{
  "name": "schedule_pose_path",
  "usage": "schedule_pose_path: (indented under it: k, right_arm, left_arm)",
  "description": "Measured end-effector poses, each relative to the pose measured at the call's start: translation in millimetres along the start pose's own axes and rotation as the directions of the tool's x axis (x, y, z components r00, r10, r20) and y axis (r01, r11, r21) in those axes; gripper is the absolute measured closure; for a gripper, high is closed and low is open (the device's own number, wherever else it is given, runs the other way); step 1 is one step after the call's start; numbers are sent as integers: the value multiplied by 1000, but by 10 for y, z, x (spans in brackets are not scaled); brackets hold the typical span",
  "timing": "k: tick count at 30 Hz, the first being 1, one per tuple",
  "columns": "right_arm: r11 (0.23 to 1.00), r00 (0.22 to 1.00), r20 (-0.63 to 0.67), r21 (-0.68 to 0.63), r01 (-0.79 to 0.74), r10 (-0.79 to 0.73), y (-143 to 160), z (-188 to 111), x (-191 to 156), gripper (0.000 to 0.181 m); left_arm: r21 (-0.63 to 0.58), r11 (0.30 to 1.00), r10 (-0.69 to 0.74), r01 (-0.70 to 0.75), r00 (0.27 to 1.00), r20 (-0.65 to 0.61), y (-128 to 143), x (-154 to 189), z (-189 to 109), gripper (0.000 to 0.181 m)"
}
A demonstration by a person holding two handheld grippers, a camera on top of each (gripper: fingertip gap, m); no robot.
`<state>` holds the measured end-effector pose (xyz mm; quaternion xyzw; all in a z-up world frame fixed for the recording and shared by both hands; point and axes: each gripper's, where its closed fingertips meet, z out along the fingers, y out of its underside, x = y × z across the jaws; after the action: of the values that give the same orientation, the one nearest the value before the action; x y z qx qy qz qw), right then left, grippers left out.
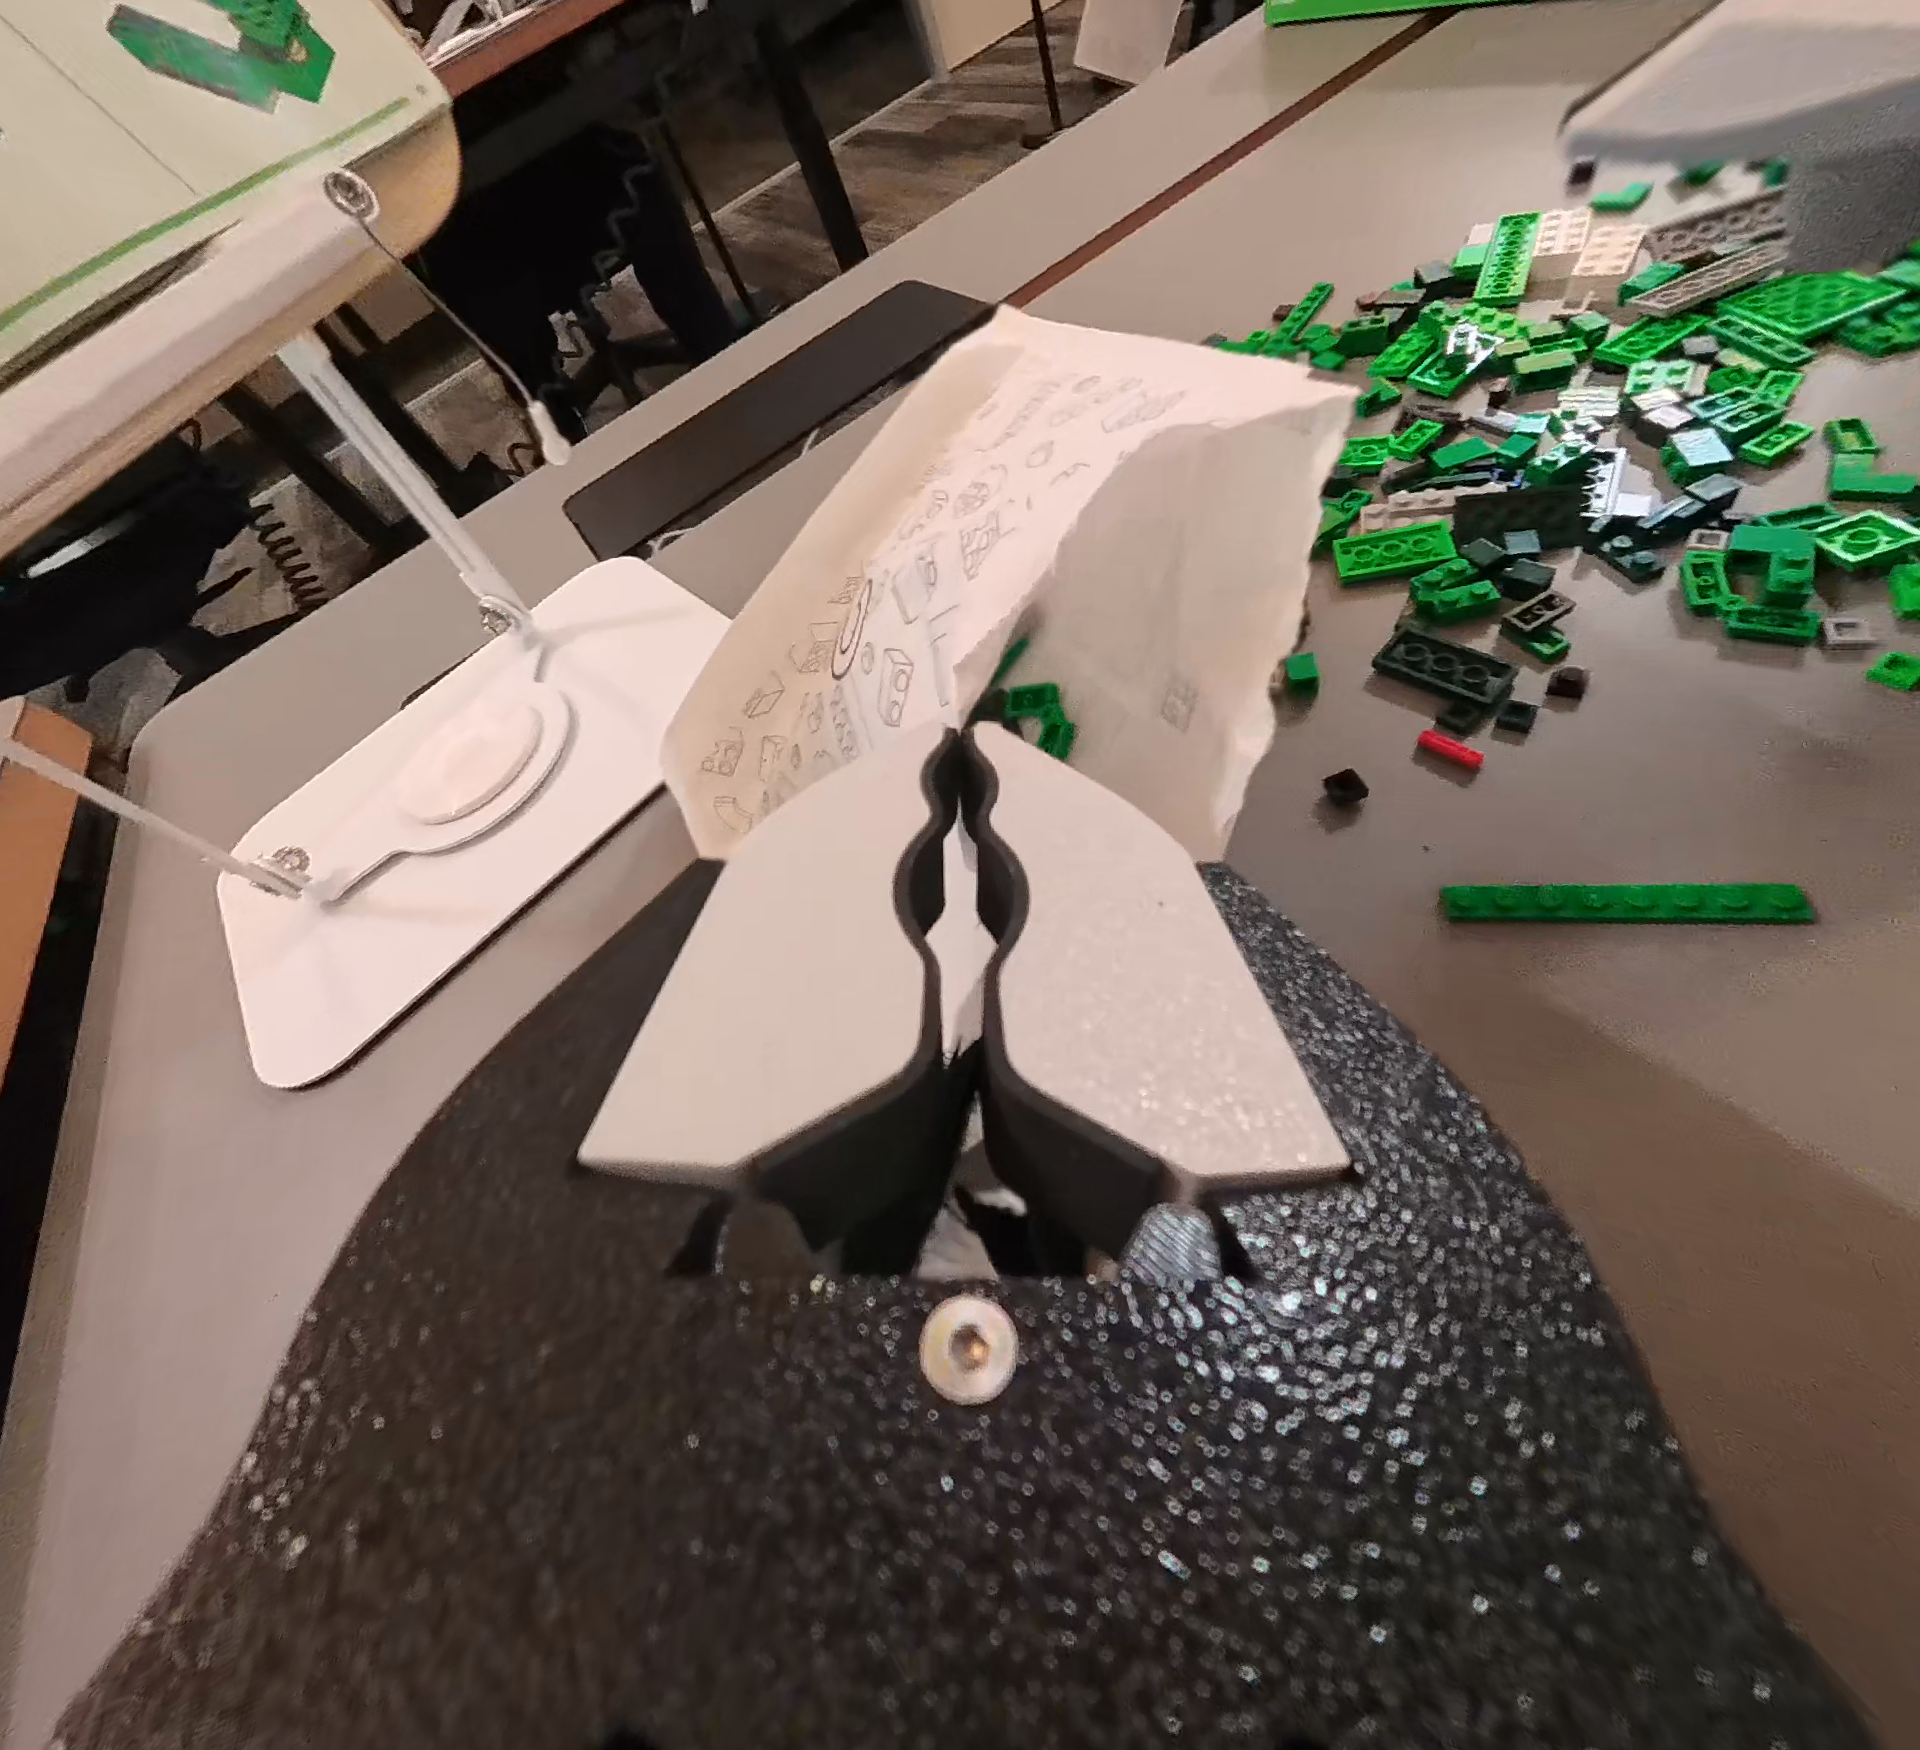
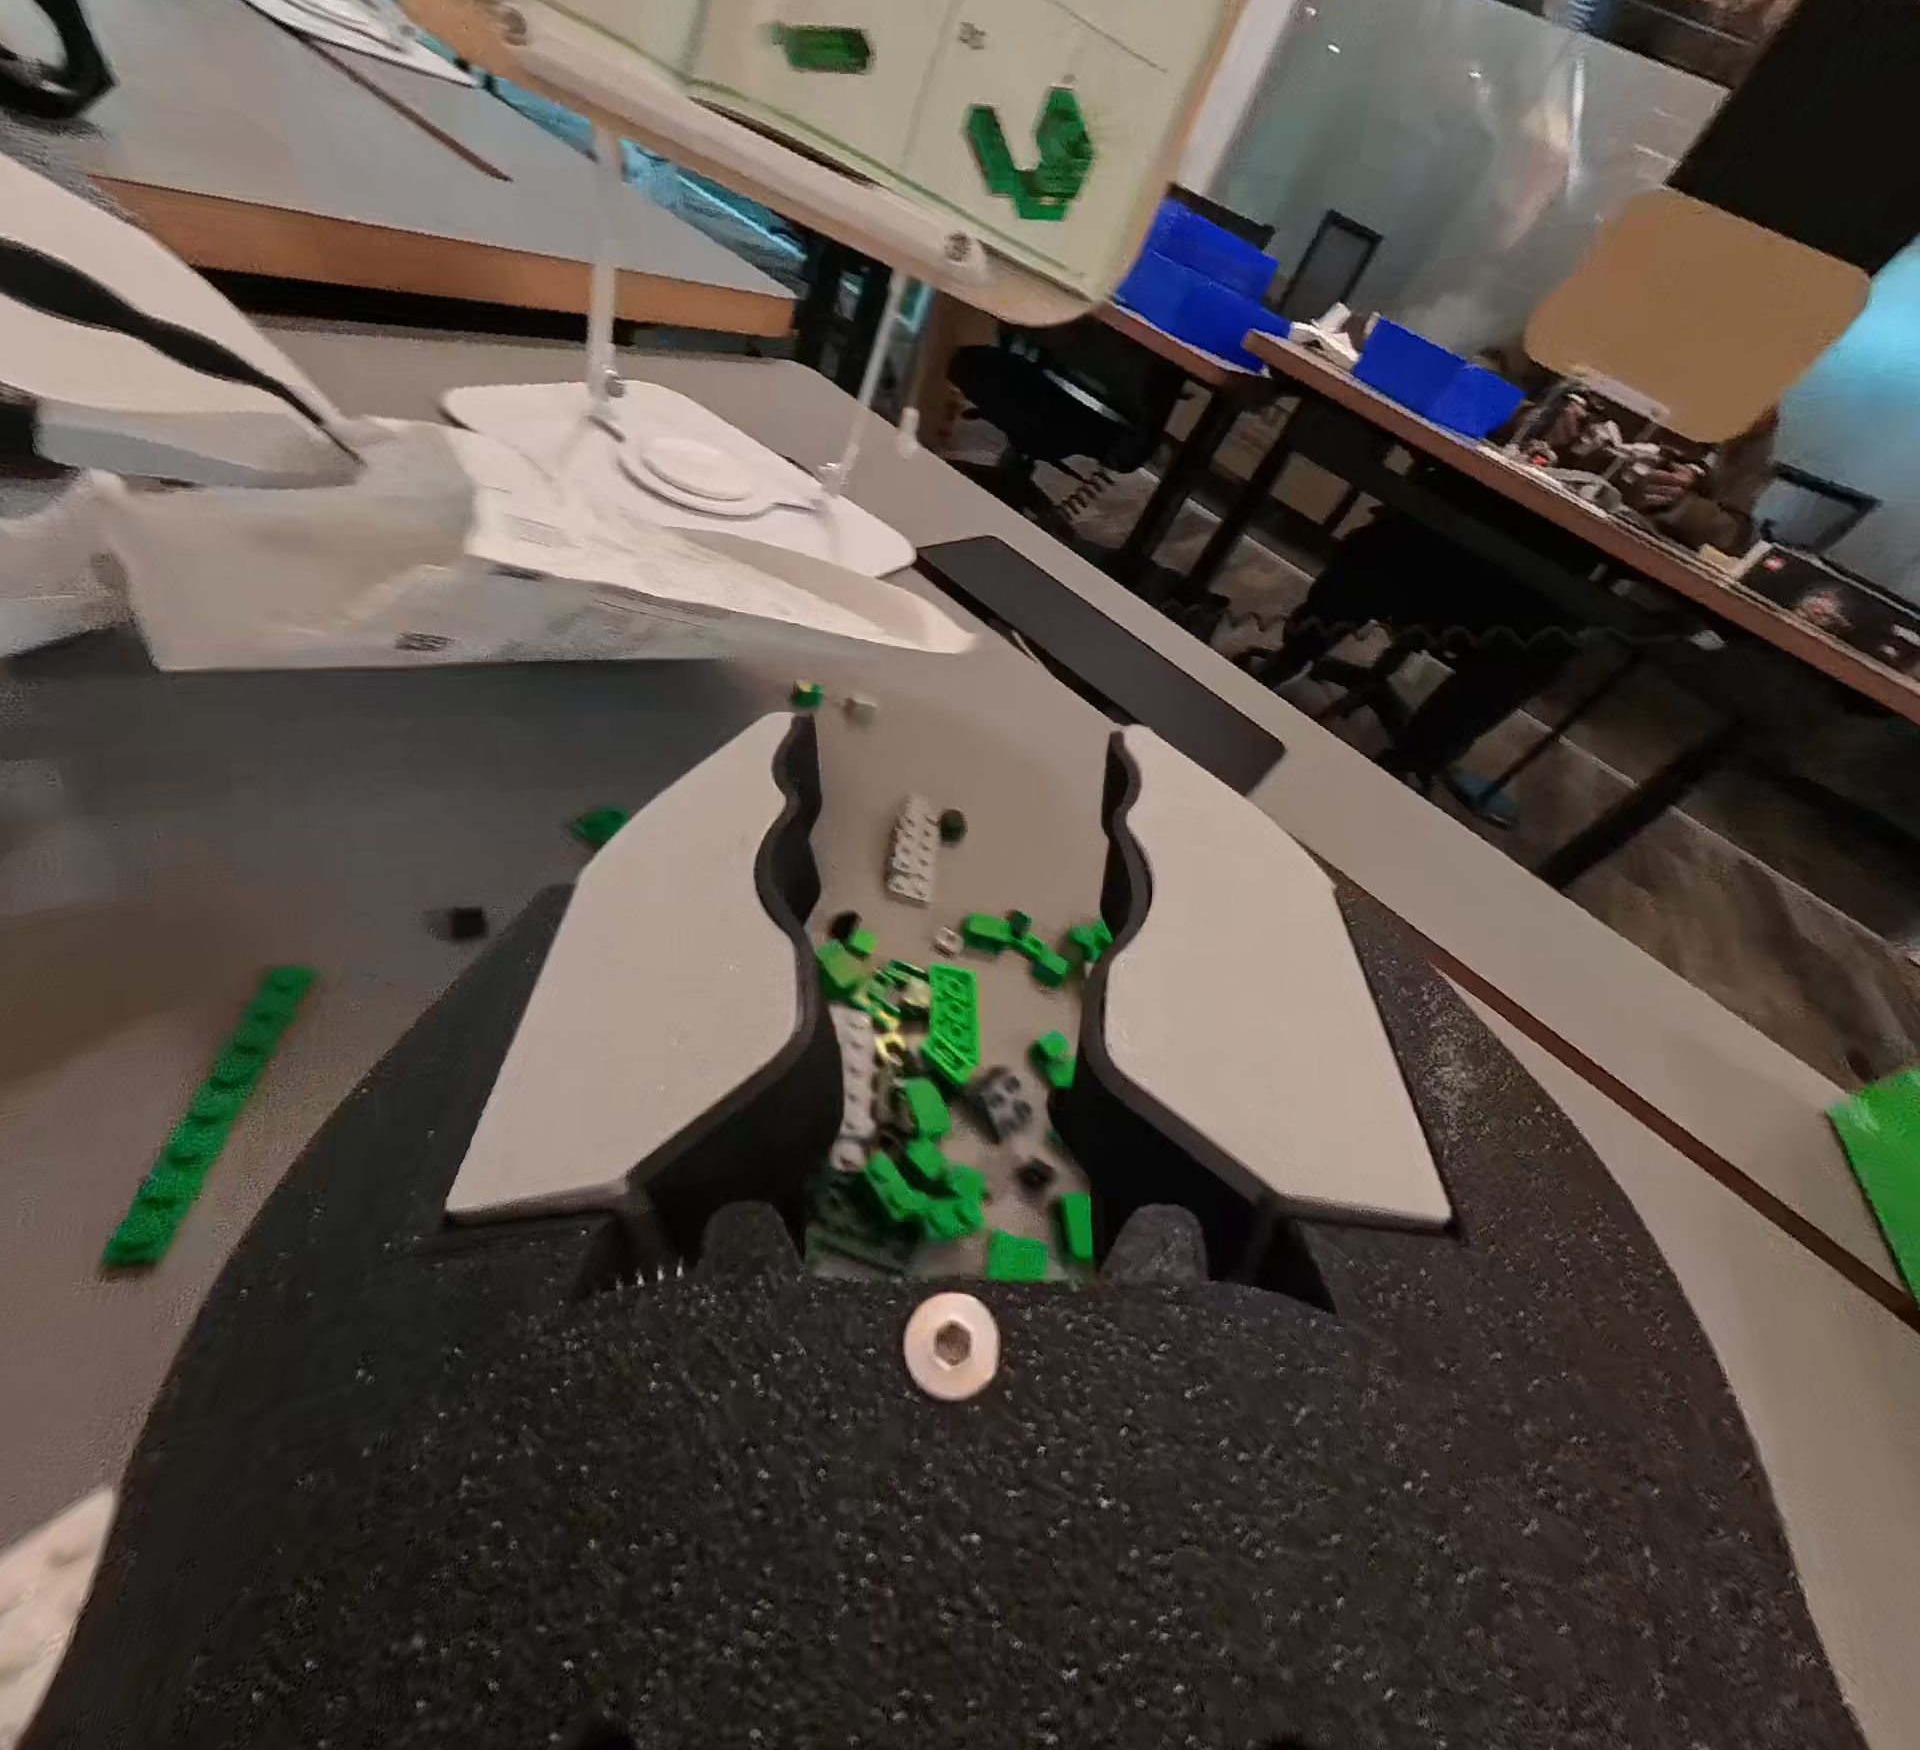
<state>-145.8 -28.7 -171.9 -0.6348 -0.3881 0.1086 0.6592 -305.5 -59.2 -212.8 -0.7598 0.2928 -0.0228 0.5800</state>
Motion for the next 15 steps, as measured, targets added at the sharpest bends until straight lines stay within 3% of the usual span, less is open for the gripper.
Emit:
schedule_pose_path:
  k: [8, 15]
  right_arm:
    - [999, 989, -146, -33, -10, 5, 239, -445, 708, 143]
    - [997, 966, -255, -76, 15, -34, 475, -900, 1270, 153]
  left_arm:
    - [-110, 994, 15, -17, 1000, -17, 44, -68, -28, 181]
    - [-200, 979, 38, -44, 999, -31, -536, -311, -213, 181]
